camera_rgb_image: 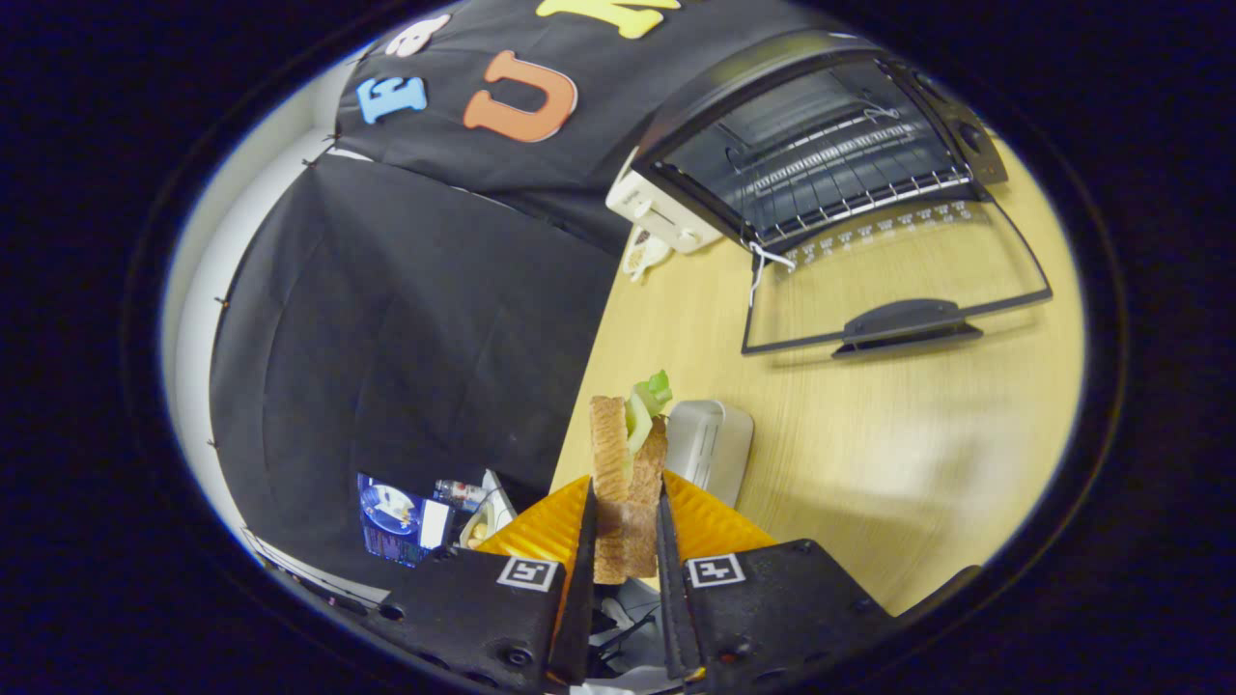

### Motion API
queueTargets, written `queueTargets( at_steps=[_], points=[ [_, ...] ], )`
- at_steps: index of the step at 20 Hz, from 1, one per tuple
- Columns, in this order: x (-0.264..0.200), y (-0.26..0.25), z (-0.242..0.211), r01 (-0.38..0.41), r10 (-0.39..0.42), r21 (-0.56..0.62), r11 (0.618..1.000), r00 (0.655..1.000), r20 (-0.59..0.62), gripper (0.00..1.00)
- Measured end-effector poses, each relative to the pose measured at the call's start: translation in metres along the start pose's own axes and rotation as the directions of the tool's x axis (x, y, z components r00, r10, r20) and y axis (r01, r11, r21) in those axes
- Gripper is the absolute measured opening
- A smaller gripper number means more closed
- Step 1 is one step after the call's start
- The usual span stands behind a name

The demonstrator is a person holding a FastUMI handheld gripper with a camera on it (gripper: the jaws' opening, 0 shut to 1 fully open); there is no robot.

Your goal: Open the toaster oven, put the food inside, and close the toaster oven door.

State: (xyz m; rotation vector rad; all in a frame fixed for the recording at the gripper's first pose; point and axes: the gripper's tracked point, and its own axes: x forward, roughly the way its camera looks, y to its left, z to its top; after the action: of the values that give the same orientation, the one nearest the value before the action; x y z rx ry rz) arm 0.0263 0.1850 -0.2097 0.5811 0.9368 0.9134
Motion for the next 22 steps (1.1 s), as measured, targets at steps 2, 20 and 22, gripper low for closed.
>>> queueTargets(
  at_steps=[2, 20, 22],
  points=[
    [-0.007, -0.004, 0.012, 0.028, -0.022, -0.079, 0.996, 0.997, 0.074, 0.35],
    [-0.049, -0.096, 0.135, 0.003, -0.215, 0.321, 0.947, 0.75, 0.625, 0.35],
    [-0.048, -0.112, 0.147, -0.047, -0.232, 0.385, 0.922, 0.729, 0.644, 0.35]
  ],
)
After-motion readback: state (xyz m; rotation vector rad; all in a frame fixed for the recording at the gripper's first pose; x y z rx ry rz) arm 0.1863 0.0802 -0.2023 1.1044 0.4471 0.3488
